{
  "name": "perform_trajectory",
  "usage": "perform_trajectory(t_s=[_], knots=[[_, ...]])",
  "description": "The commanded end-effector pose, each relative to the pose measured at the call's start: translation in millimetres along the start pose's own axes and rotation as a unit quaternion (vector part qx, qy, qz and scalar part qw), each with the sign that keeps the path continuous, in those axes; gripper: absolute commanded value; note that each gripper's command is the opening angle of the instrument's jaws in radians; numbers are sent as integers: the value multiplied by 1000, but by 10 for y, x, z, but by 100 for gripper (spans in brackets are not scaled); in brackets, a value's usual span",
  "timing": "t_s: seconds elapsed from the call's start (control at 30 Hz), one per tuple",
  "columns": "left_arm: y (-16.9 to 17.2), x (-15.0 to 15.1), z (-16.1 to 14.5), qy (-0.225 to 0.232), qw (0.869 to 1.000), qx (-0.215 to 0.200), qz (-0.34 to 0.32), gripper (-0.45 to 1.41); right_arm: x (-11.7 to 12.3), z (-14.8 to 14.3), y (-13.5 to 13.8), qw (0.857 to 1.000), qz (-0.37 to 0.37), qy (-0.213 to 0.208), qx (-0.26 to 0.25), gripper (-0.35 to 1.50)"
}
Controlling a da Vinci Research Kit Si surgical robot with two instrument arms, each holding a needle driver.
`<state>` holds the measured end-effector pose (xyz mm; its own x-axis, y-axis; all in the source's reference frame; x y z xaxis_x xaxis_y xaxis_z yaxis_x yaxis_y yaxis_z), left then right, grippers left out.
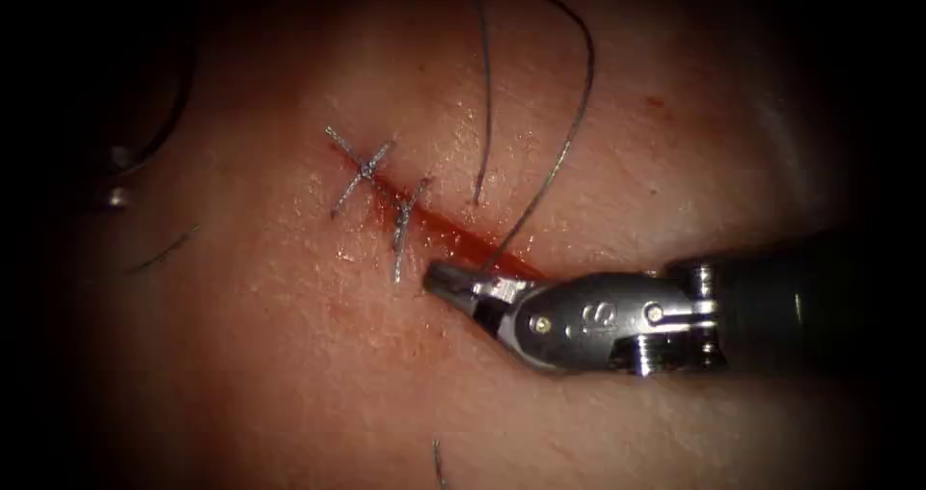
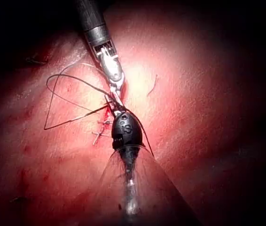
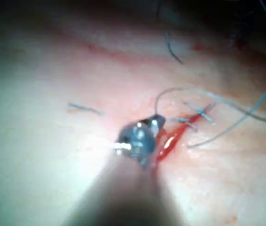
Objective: Wound Closure
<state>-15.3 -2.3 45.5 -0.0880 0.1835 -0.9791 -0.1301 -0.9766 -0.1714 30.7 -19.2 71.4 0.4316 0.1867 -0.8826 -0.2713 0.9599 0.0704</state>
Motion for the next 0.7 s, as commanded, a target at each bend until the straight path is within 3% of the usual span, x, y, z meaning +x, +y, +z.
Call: perform_trajectory(t_s=[0.03, 0.17, 0.2, 0.37, 0.43, 0.7], knots=[[5, -8, 5, 4, 1000, -5, -2, -45, -4, -12, -13, 1000, 0, -1, 5, -35], [13, -16, 7, 12, 1000, -16, -8, -45, -3, -52, -31, 1000, -5, -1, 9, -35], [18, -21, 8, 15, 1000, -22, -10, -45, 0, -74, -44, 1000, -7, 0, 15, -35], [33, -38, 13, 19, 999, -30, -14, -45, 11, -111, -71, 1000, -10, 2, 24, -35], [50, -59, 19, 22, 999, -37, -16, -45, 30, -142, -97, 999, -11, 5, 31, -35], [69, -94, 34, 21, 998, -49, -19, -45, 72, -186, -130, 998, -22, 7, 59, -35]])
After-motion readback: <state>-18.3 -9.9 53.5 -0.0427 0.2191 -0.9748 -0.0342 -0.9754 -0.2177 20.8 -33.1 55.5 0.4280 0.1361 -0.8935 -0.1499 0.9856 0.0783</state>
